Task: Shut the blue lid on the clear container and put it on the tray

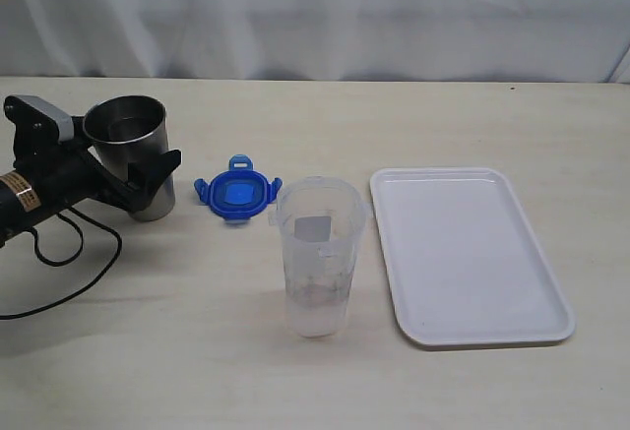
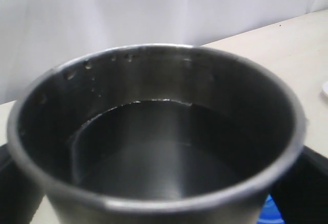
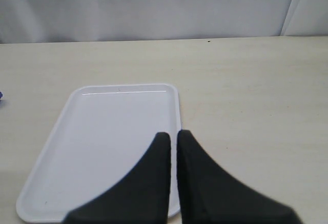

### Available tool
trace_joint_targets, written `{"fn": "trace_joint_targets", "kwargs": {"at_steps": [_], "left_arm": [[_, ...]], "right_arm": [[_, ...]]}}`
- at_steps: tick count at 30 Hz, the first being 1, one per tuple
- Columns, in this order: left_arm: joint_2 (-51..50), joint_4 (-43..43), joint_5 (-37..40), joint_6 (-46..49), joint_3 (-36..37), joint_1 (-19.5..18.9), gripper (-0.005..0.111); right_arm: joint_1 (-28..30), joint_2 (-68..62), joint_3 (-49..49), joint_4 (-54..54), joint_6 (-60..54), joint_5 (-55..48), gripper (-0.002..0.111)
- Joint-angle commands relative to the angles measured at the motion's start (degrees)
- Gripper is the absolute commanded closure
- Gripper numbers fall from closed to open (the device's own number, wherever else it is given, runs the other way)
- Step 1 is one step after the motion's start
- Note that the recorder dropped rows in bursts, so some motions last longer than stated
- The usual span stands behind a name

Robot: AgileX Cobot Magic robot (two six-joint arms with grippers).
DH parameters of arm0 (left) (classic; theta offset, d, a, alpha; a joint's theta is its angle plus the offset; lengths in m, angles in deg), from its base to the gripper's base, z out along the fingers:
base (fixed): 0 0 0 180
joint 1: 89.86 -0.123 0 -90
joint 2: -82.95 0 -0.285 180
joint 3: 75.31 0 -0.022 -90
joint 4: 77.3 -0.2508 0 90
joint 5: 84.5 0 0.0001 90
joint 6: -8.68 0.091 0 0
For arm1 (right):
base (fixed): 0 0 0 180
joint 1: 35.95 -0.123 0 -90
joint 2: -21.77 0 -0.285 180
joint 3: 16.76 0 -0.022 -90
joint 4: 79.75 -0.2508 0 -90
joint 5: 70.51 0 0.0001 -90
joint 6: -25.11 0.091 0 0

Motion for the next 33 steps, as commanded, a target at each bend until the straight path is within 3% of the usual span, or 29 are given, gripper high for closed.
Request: {"fn": "trace_joint_targets", "kwargs": {"at_steps": [1, 26, 29, 33], "left_arm": [[-0.1, 0.3, -0.7, -0.3, -0.3, 0.2, 0.002], [-0.1, 1.9, -0.7, -0.3, -0.3, 0.2, 0.002], [-0.1, 1.9, -0.7, -0.3, -0.3, 0.2, 0.009], [-0.1, 1.6, -0.7, -0.3, -0.3, 0.2, 0.034]], "right_arm": [[-0.1, 0.3, 0.2, -0.1, 0.2, -0.1, 0.104], [-0.1, 0.3, 0.2, -0.1, 0.2, -0.1, 0.104], [-0.1, 0.3, 0.2, -0.1, 0.2, -0.1, 0.104], [-0.1, 0.3, 0.2, -0.1, 0.2, -0.1, 0.104]]}}
